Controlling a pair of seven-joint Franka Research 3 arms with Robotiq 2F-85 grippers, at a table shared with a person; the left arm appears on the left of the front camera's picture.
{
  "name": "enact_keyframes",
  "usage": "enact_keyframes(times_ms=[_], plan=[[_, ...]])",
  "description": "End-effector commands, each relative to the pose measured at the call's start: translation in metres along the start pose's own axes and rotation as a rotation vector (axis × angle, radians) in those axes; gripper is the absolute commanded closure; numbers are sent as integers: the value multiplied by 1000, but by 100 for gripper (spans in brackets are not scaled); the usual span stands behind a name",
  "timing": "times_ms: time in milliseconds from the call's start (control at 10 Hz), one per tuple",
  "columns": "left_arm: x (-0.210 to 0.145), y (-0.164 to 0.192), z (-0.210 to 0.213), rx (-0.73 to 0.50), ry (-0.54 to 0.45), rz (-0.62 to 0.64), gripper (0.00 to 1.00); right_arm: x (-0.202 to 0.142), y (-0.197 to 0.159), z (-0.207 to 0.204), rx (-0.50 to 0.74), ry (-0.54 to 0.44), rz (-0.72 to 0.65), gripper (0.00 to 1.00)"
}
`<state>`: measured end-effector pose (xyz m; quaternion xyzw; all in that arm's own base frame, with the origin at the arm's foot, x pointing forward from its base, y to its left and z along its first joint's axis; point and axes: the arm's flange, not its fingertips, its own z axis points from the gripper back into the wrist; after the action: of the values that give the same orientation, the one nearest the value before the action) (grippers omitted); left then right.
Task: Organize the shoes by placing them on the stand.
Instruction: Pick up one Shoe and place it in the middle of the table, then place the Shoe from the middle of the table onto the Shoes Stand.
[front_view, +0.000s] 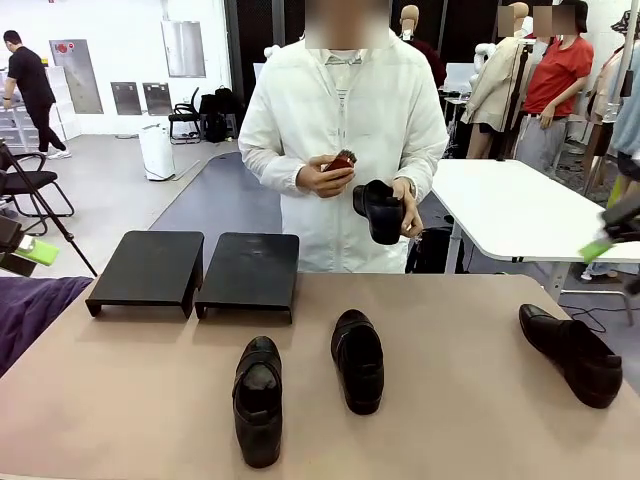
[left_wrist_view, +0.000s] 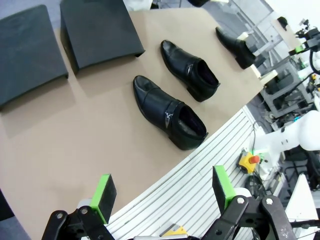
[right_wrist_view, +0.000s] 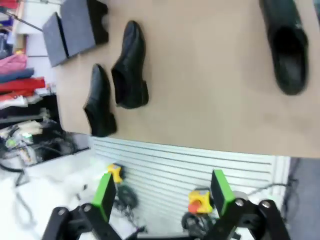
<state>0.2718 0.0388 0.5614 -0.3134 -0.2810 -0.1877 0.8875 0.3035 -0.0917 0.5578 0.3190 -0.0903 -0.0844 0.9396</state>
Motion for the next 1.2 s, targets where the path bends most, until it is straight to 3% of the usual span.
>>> enact_keyframes(times_ms=[0,200,300,400,1100], plan=[[1,1,0,-23,-12,-13,0,0,-44,23,104,-149,-133,0],[1,1,0,-23,-12,-13,0,-17,-80,39,178,-318,-252,0],[1,1,0,-23,-12,-13,0,-18,-79,29,72,-346,-297,0],[1,1,0,-23,-12,-13,0,-14,-83,53,131,-221,-237,0],[1,1,0,-23,-12,-13,0,-14,-83,53,131,-221,-237,0]])
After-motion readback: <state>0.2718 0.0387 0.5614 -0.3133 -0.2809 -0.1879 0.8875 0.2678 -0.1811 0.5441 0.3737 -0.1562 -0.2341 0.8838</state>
